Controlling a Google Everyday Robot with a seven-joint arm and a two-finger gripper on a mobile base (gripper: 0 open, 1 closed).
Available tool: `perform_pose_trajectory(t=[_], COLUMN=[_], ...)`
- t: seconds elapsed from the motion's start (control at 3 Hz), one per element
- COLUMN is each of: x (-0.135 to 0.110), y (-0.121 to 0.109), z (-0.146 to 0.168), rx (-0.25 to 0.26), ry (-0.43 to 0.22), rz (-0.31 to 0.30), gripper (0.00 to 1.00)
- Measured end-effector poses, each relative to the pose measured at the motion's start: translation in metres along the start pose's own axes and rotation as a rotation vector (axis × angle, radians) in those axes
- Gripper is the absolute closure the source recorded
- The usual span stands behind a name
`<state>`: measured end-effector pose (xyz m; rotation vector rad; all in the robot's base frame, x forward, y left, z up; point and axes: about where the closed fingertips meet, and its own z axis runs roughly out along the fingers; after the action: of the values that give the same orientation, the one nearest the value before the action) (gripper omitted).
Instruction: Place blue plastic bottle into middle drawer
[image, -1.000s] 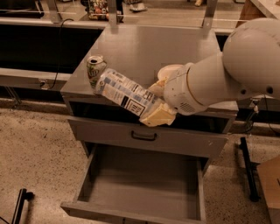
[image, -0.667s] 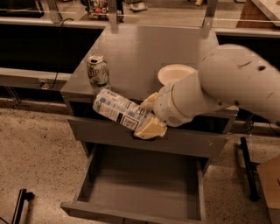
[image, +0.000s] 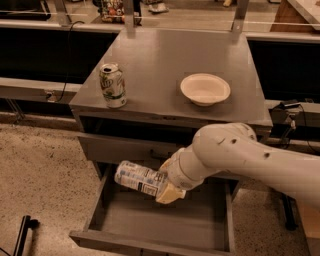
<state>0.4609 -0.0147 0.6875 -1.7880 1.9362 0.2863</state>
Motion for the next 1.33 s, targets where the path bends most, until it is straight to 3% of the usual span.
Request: perform_pose_trajectory(t=[0.67, 1.0, 1.33], x=[0.005, 0.031, 0.111], y=[0.006, 0.008, 0.020], z=[0.005, 0.040, 0.123], rx=[-0.009, -0.027, -0.067], ry=[0.016, 0.067, 0.140], rz=[-0.009, 0.012, 0.071], gripper=[1.00, 1.00, 1.00])
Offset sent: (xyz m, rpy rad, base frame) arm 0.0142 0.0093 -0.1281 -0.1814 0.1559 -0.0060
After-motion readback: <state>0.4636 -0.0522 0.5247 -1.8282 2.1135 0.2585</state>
